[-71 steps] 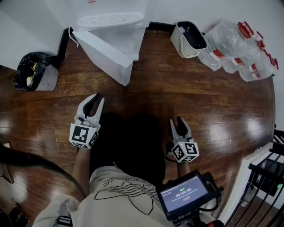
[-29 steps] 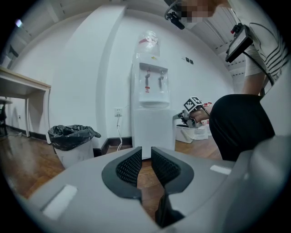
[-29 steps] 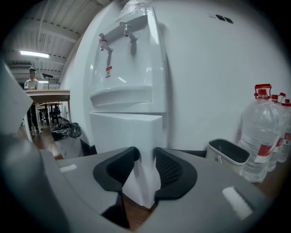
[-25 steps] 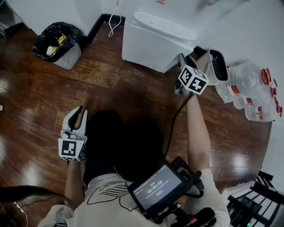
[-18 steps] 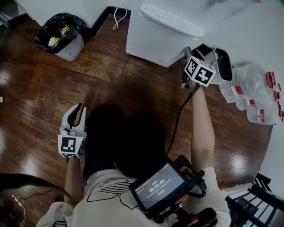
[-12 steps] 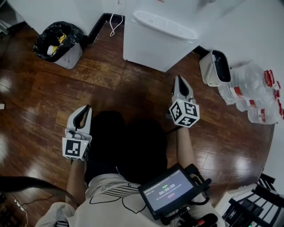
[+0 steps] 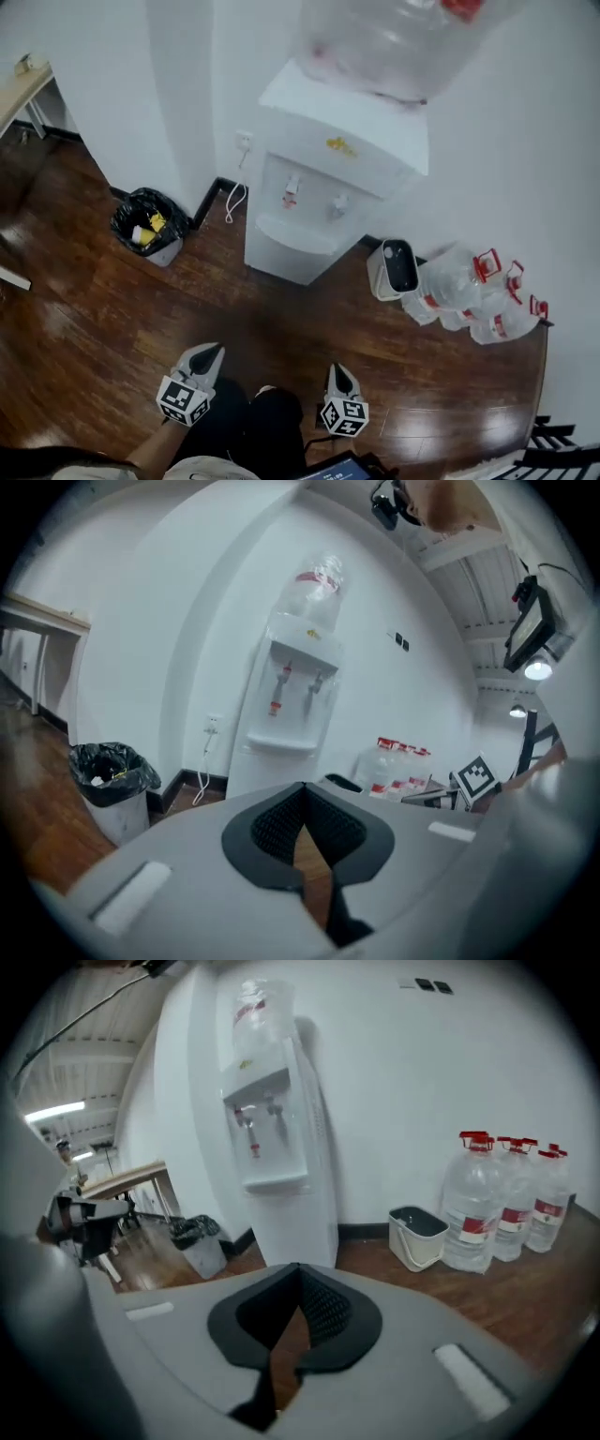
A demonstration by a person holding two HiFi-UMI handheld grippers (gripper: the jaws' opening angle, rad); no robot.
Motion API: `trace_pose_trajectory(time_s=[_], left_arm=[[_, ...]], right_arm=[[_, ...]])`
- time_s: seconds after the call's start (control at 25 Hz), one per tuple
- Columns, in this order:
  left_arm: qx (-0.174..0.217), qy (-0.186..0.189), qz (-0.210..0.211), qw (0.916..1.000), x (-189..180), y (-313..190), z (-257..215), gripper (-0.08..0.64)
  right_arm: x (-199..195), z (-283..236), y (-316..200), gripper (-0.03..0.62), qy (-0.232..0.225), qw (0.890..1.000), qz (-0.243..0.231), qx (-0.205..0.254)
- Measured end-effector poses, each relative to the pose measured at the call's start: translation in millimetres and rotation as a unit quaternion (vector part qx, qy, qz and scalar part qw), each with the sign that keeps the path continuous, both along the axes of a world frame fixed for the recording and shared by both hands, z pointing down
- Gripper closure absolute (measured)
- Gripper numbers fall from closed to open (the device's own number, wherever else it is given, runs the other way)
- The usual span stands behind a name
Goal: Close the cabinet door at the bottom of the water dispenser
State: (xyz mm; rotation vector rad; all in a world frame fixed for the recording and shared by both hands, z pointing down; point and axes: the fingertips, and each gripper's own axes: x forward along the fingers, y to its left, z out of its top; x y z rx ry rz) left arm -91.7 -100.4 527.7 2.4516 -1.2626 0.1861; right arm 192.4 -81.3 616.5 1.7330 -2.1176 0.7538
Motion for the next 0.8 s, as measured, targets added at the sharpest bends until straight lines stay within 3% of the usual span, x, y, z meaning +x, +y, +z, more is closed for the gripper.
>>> trace_pose_trajectory(time_s=[0.12,0.2,0.28,0.48,0.6,0.8], left_arm=[[0.013,-0.004,0.064,0.9979,30.0,6.5,-80.1,0.545],[0.011,-0.02,0.092,0.9955,36.8,20.8,-135.7,0.545],[0.008,-0.017,0.103,0.9945,35.7,35.8,-199.0,0.545],[0.041,0.011,0.115,0.9924,26.5,46.0,-358.9,0.545],[0.065,0.012,0.118,0.9908,7.4,62.4,-412.2,0.545],[0.109,0.02,0.071,0.9913,-6.8,92.9,-452.2,0.549]], right_arm=[[-26.3,-92.5,11.0,0.591,-0.013,1.0,0.002,-0.002],[-56.5,-157.2,30.6,0.591,-0.052,0.999,0.005,-0.007],[-86.0,-227.6,57.8,0.591,-0.076,0.997,0.0,-0.01],[-137.4,-397.2,87.0,0.591,-0.071,0.997,-0.033,0.022],[-170.1,-456.7,97.4,0.59,-0.06,0.996,-0.033,0.063],[-199.7,-499.6,114.3,0.59,-0.057,0.991,-0.019,0.124]])
